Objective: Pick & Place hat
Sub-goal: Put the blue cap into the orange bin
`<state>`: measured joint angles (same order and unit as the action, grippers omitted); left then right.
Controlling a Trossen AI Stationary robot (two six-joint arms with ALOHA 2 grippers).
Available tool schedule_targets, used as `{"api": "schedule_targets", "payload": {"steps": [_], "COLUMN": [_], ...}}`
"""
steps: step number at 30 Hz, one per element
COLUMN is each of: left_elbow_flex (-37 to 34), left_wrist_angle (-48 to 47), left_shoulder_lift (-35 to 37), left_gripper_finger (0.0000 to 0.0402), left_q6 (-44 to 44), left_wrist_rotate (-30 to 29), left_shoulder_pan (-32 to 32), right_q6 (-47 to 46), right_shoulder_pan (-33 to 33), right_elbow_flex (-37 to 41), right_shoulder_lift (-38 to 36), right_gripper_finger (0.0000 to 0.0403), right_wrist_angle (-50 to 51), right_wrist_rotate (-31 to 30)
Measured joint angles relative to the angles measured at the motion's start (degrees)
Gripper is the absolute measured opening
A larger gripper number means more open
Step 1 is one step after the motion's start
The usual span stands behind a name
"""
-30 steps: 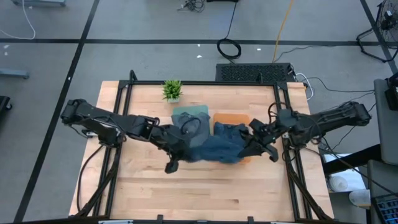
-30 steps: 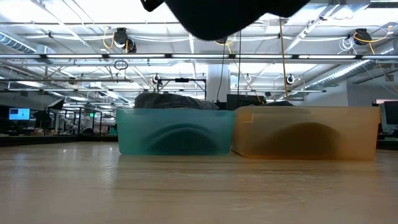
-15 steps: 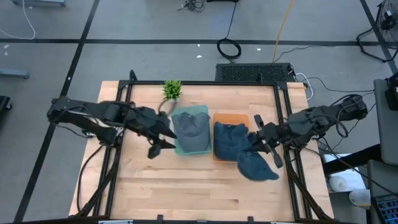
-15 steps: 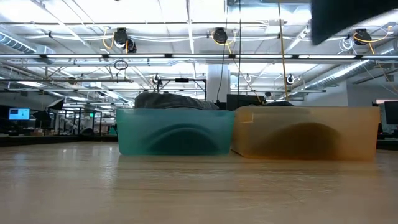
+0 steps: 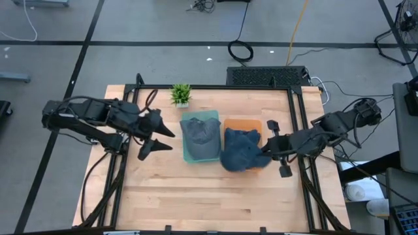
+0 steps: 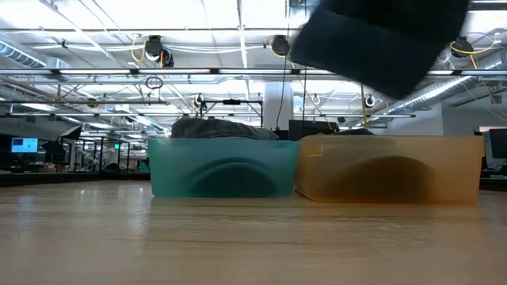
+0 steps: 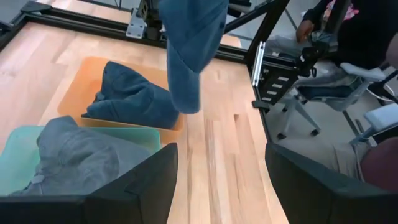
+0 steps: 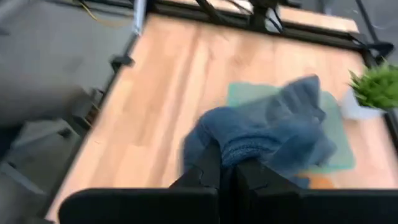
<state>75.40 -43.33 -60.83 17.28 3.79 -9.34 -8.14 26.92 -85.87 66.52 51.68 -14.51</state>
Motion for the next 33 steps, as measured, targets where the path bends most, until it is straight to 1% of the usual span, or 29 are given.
{"api": "schedule_targets", "payload": {"steps": [6, 10, 13, 16, 19, 23, 33], "left_elbow_flex": [0.0, 0.0, 0.0, 0.0, 0.0, 0.0, 0.0], "left_wrist_angle": [-0.2, -0.2, -0.2, -0.2, -0.2, -0.2, -0.2], "left_shoulder_lift": [0.3, 0.3, 0.3, 0.3, 0.3, 0.3, 0.3], "left_gripper_finger": [0.025, 0.025, 0.025, 0.025, 0.025, 0.025, 0.025], "left_q6": [1.4, 1.7, 2.6, 2.7, 2.8, 3.2, 4.2], "left_wrist_rotate": [-0.5, -0.9, -1.0, -1.0, -1.0, -1.0, -1.0], "left_shoulder_pan": [0.0, 0.0, 0.0, 0.0, 0.0, 0.0, 0.0], "right_q6": [1.2, 1.3, 1.4, 1.8, 2.9, 3.5, 3.4], "right_shoulder_pan": [0.3, 0.3, 0.3, 0.2, 0.1, 0.1, 0.1], "right_elbow_flex": [-3.4, -5.3, -5.6, -5.6, -5.6, -5.6, -5.6], "right_shoulder_lift": [4.0, 6.2, 7.0, 7.8, 8.7, 8.6, 5.0], "right_gripper_finger": [0.0, 0.0, 0.0, 0.0, 0.0, 0.0, 0.0], "right_wrist_angle": [4.6, 8.5, 10.9, 13.1, 14.3, 15.4, 15.1], "right_wrist_rotate": [-5.1, -5.4, -8.1, -8.5, -10.2, -10.9, -10.8]}}
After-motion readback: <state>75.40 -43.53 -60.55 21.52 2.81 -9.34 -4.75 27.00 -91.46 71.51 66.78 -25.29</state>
